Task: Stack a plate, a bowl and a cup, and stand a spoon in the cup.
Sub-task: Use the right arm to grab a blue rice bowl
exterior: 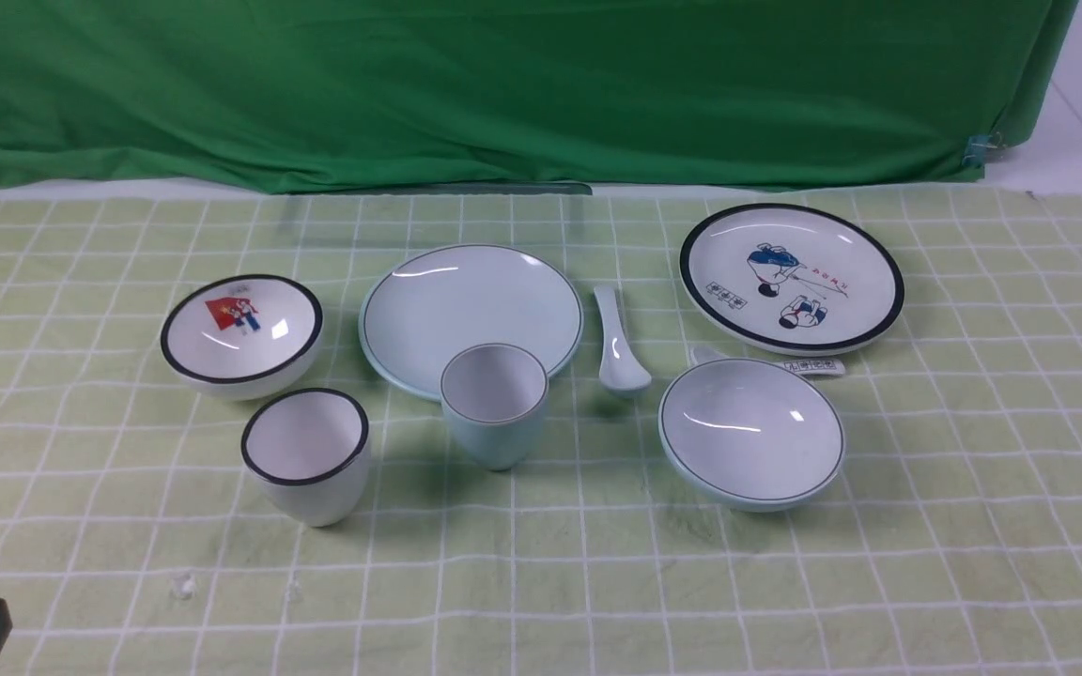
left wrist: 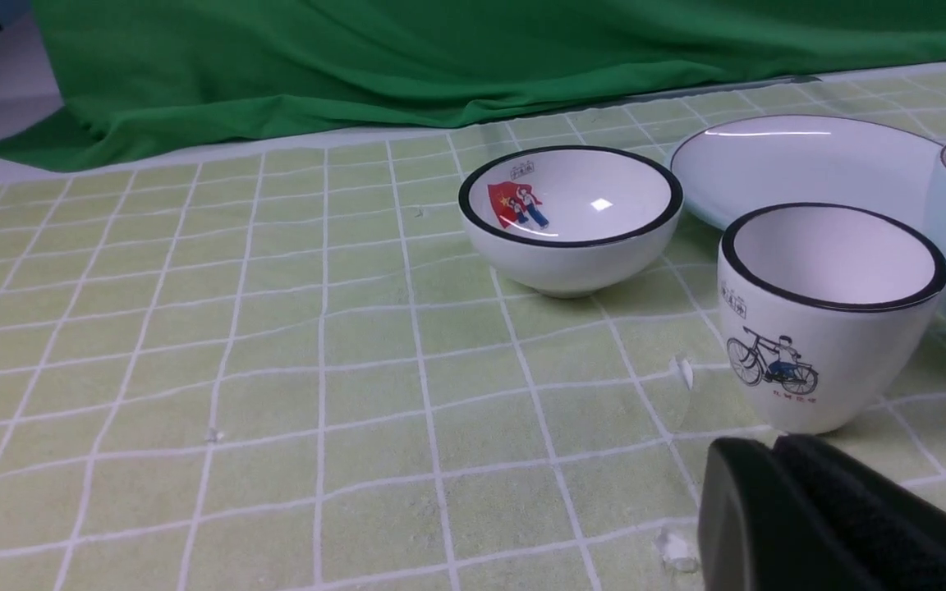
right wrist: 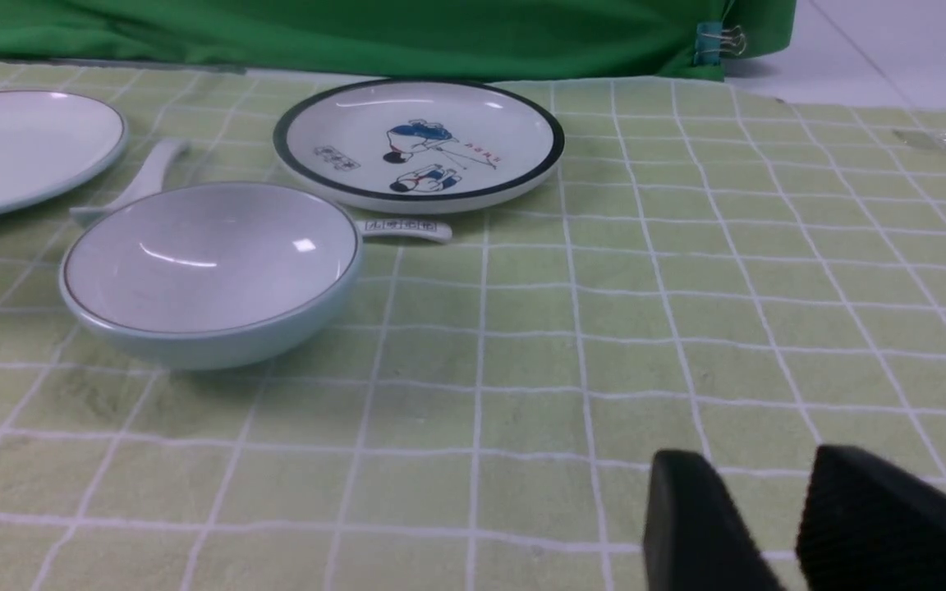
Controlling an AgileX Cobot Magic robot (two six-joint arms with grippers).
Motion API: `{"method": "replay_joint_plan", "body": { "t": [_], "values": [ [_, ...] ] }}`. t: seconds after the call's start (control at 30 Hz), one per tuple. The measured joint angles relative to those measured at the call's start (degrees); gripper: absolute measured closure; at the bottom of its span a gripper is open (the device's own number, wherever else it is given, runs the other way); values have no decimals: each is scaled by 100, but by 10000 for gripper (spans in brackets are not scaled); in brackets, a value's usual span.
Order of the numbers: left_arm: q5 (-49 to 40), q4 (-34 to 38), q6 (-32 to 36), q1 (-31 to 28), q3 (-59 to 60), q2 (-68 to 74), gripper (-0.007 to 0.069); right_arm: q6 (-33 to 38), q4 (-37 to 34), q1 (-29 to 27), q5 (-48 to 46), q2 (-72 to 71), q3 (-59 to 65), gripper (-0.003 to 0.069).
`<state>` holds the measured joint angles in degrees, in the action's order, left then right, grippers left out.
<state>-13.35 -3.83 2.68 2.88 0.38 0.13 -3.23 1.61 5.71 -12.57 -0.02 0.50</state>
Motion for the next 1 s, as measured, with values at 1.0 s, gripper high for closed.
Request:
{"method": "replay_joint_plan", "body": {
  "t": [1.0],
  "values": [
    [4569, -42, -1422, 0, -1549, 665, 653, -722, 1, 0, 4243, 559, -929, 536]
  ]
}}
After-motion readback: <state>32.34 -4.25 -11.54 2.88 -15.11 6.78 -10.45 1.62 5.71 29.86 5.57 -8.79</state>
